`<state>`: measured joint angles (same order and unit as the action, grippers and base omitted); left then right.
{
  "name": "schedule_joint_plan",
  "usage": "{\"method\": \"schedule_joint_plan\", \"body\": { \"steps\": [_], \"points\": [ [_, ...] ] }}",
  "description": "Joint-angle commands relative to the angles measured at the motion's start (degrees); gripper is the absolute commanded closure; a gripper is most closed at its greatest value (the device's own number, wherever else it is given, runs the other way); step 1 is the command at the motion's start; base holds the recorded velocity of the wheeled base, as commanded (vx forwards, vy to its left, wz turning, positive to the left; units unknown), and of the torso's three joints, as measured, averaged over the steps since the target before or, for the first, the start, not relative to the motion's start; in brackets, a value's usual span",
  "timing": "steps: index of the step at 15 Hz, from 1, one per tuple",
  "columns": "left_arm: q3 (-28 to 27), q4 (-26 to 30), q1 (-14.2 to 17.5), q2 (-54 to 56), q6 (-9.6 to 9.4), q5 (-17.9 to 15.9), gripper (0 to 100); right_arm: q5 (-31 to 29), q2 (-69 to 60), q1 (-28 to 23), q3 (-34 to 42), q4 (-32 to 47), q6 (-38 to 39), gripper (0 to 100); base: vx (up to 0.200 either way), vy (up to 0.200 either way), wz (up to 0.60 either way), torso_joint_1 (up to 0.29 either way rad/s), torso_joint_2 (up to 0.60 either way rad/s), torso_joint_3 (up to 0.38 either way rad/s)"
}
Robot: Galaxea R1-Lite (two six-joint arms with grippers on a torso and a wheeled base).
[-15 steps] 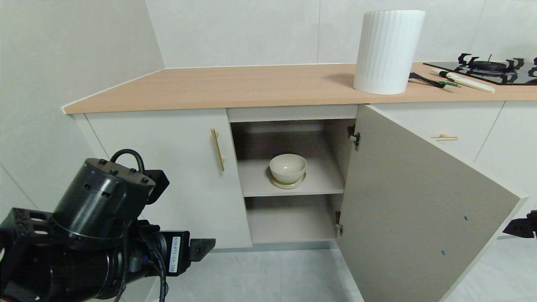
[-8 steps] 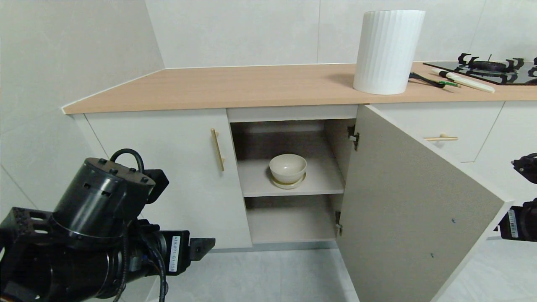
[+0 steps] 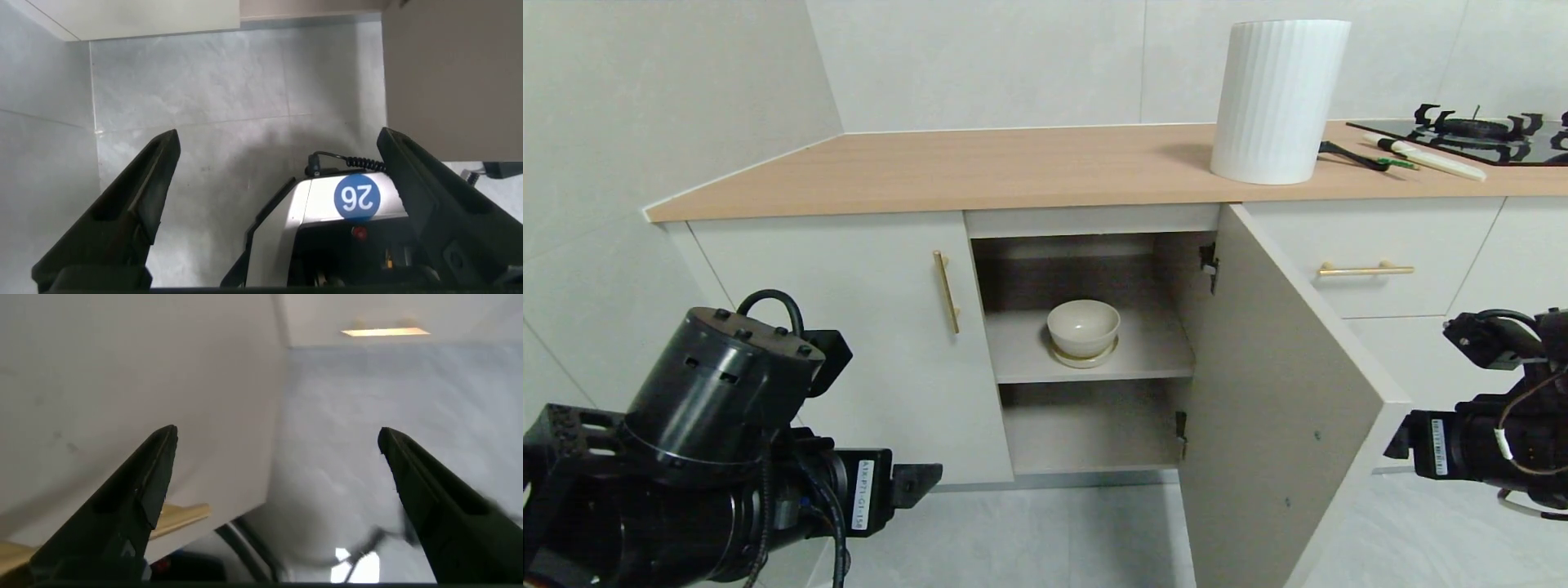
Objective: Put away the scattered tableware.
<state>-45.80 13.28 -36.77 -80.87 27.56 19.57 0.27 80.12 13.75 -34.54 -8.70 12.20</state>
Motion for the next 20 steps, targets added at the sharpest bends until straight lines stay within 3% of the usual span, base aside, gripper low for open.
{"method": "schedule_joint_plan", "body": {
  "steps": [1, 11, 15, 18, 20],
  "points": [
    [0.0, 0.0, 0.0, 0.1, 0.03, 0.0, 0, 0.0, 1.7, 3.4, 2.5, -2.7, 0.6, 0, 0.0, 0.0, 0.0, 0.0, 0.0, 0.0],
    [-0.2, 0.0, 0.0, 0.2, 0.03, 0.0, 0, -0.4, 13.8, 12.2, 8.0, -27.7, 9.9, 0, 0.0, 0.0, 0.0, 0.0, 0.0, 0.0],
    [-0.3, -0.1, 0.1, 0.6, 0.03, 0.5, 0, -1.9, 19.9, 14.3, 7.4, -36.2, 9.9, 0, 0.0, 0.0, 0.0, 0.0, 0.0, 0.0],
    [-0.3, -0.1, 0.2, 0.6, -0.05, 1.4, 0, -1.5, 24.2, 14.3, 1.7, -35.9, 9.2, 0, 0.0, 0.0, 0.0, 0.0, 0.0, 0.0],
    [-0.4, -0.2, 0.3, 0.7, -0.05, 1.4, 0, -1.1, 25.8, 14.2, -3.9, -30.9, 7.7, 0, 0.0, 0.0, 0.0, 0.0, 0.0, 0.0]
  ]
}}
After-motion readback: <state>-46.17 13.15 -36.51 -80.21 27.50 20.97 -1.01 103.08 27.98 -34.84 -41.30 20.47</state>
